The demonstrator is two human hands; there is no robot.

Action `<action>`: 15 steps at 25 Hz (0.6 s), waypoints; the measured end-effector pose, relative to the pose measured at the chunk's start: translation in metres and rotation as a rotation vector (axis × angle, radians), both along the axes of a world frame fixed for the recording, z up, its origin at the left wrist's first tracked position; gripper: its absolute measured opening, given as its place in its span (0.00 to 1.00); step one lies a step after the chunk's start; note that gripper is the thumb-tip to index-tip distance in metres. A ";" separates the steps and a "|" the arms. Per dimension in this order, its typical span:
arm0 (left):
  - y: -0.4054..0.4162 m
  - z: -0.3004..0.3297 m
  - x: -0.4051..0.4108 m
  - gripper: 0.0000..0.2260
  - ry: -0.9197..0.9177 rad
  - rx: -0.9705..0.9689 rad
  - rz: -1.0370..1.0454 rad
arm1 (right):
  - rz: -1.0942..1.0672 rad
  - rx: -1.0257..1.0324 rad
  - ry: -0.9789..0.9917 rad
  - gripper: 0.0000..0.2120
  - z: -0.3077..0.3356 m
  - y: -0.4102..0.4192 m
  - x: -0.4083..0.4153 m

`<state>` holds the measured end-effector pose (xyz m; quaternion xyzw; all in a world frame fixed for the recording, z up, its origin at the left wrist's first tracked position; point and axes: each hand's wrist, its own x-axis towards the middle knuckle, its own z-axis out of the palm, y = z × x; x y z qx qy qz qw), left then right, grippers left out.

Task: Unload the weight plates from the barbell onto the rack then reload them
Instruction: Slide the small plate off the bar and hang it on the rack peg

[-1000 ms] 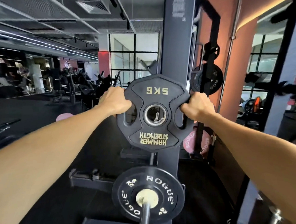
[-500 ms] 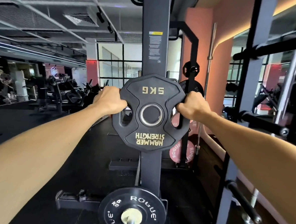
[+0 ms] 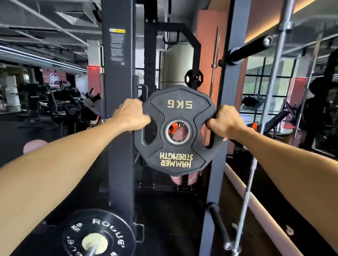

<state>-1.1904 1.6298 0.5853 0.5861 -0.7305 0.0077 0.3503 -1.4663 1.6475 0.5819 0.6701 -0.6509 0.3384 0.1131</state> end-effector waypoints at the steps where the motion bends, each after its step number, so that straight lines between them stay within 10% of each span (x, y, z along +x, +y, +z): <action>1: 0.002 -0.004 -0.029 0.05 0.010 0.015 -0.001 | 0.005 0.008 0.020 0.09 0.000 0.001 -0.029; 15: -0.022 0.044 -0.261 0.08 0.020 -0.008 -0.073 | -0.008 0.023 -0.025 0.11 0.052 -0.006 -0.259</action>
